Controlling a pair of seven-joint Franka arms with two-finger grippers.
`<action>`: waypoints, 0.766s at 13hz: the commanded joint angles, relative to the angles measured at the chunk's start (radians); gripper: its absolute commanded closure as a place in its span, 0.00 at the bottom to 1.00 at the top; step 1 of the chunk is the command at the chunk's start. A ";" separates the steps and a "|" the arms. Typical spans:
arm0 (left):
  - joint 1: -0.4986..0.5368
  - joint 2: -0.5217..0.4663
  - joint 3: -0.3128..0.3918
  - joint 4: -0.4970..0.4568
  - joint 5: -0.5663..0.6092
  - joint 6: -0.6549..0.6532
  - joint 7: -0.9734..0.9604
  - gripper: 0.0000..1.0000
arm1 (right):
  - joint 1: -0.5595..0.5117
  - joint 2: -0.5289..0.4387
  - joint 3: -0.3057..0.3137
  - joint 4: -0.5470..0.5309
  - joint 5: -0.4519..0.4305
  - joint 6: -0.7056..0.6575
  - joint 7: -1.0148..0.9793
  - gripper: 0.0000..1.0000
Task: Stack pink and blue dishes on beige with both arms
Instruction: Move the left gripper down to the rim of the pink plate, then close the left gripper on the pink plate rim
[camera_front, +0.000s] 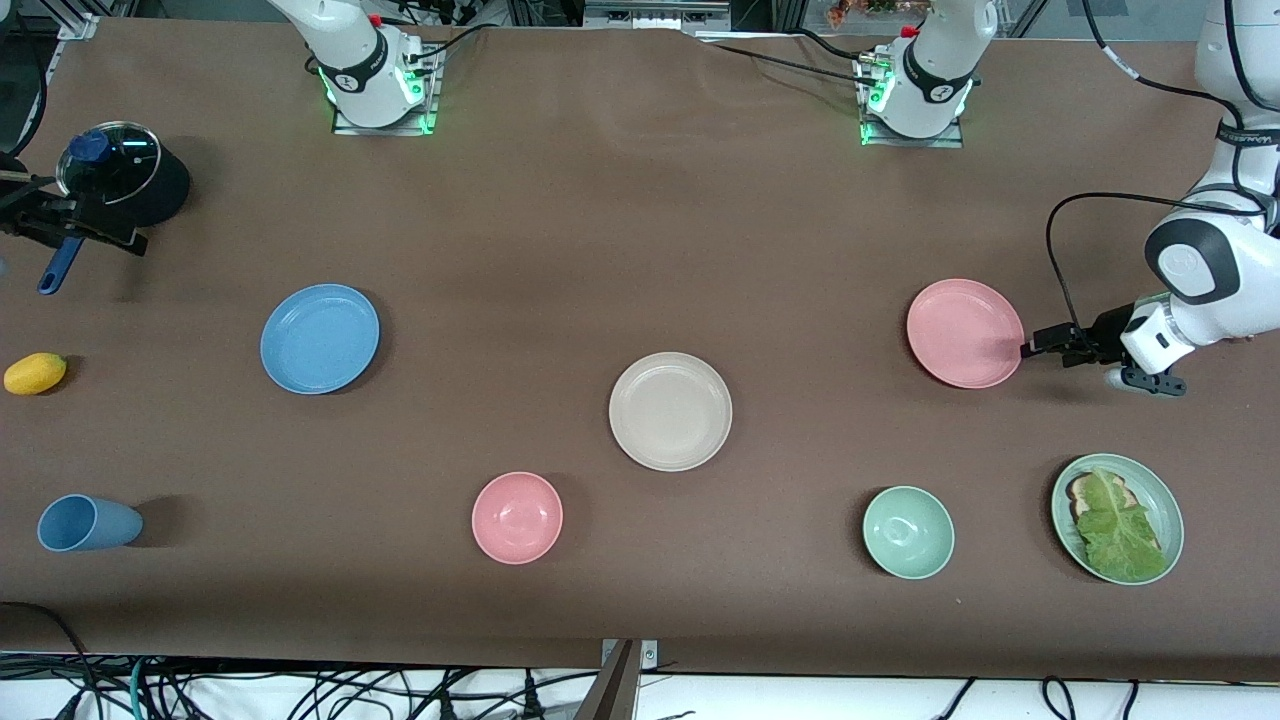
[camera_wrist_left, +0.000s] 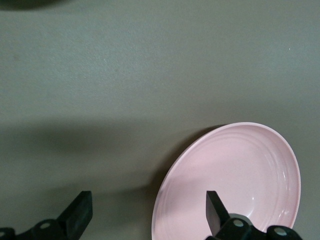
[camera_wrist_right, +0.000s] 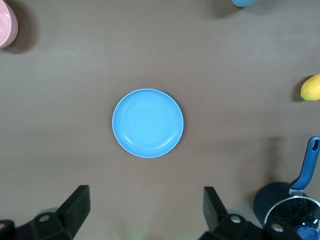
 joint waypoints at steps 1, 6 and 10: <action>0.008 -0.011 -0.005 -0.054 -0.072 0.049 0.088 0.00 | 0.002 -0.023 -0.003 -0.009 0.009 -0.017 -0.007 0.00; 0.008 -0.012 -0.007 -0.096 -0.121 0.091 0.145 0.15 | 0.002 -0.023 -0.003 -0.009 0.009 -0.017 -0.007 0.00; 0.008 -0.017 -0.005 -0.096 -0.122 0.080 0.145 0.78 | 0.002 -0.023 -0.003 -0.009 0.010 -0.018 -0.007 0.00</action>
